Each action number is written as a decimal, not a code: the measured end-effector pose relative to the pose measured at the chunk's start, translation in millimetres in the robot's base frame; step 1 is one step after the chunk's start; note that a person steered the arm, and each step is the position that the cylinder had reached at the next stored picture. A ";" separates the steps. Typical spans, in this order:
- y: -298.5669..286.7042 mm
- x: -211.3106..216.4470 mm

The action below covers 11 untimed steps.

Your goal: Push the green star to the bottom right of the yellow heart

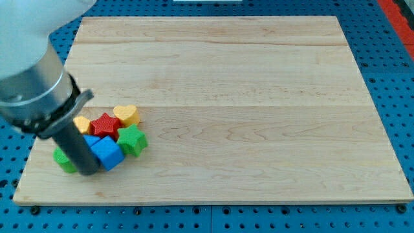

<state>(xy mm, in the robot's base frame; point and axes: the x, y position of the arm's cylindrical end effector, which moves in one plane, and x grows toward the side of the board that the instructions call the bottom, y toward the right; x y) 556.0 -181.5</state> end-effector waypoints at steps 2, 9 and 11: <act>42.0 -15.8; 97.1 -58.2; 94.8 15.9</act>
